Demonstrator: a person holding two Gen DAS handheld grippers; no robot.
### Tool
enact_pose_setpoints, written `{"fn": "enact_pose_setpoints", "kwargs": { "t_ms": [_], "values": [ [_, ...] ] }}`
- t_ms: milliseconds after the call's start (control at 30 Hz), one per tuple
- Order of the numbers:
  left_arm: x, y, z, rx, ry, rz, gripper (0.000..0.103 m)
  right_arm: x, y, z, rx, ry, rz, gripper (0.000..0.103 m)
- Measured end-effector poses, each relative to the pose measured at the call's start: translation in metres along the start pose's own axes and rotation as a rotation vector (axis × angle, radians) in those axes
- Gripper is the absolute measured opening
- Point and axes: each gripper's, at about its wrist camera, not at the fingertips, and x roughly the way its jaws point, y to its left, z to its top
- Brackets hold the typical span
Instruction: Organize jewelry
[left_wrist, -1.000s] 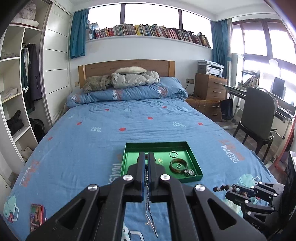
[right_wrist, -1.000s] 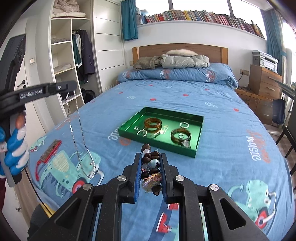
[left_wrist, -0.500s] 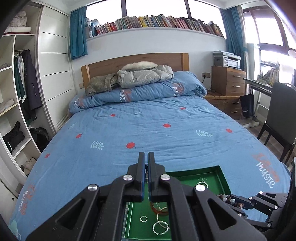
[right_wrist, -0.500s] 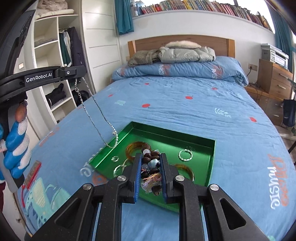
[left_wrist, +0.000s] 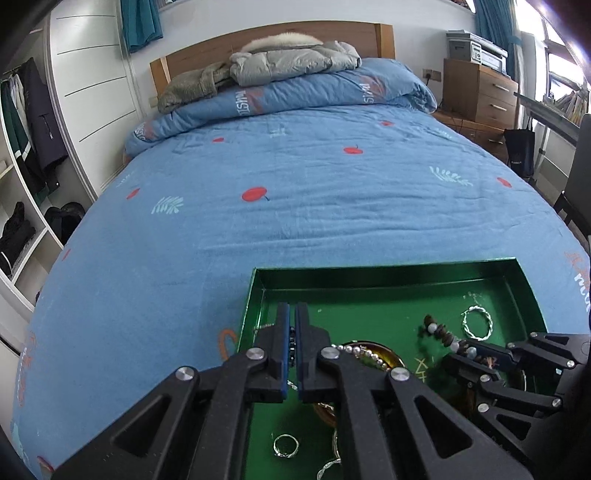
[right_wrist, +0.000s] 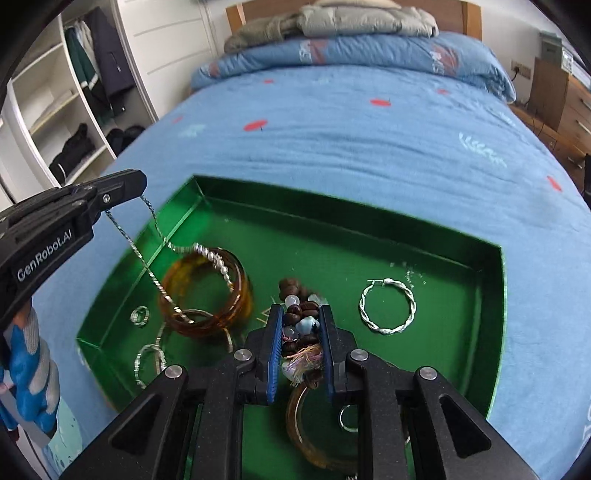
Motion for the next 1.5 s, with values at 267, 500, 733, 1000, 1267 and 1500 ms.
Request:
{"fn": "enact_pose_setpoints", "kwargs": {
  "t_ms": [267,500,733,1000,1267,1500],
  "values": [
    [0.009,0.003,-0.015,-0.021,0.059,-0.045,0.019,-0.002,-0.003,-0.003,0.019,0.013,-0.025,0.032],
    [-0.03,0.01,-0.02,-0.035,0.02,-0.046,0.037,-0.04,-0.009,-0.012,0.057,-0.062,-0.052,0.046],
    [-0.112,0.009,-0.048,-0.02,-0.081,-0.03,0.044,-0.119,0.012,-0.052,0.02,-0.186,-0.089,0.056],
    [-0.203,0.015,-0.106,-0.048,-0.152,-0.005,0.046,-0.189,0.047,-0.123,-0.012,-0.283,-0.127,0.083],
    [-0.275,0.023,-0.153,-0.068,-0.215,0.08,0.052,-0.244,0.069,-0.189,-0.014,-0.35,-0.153,0.102],
    [-0.332,0.026,-0.185,-0.066,-0.281,0.127,0.057,-0.287,0.092,-0.227,-0.063,-0.402,-0.195,0.103]
  ]
}}
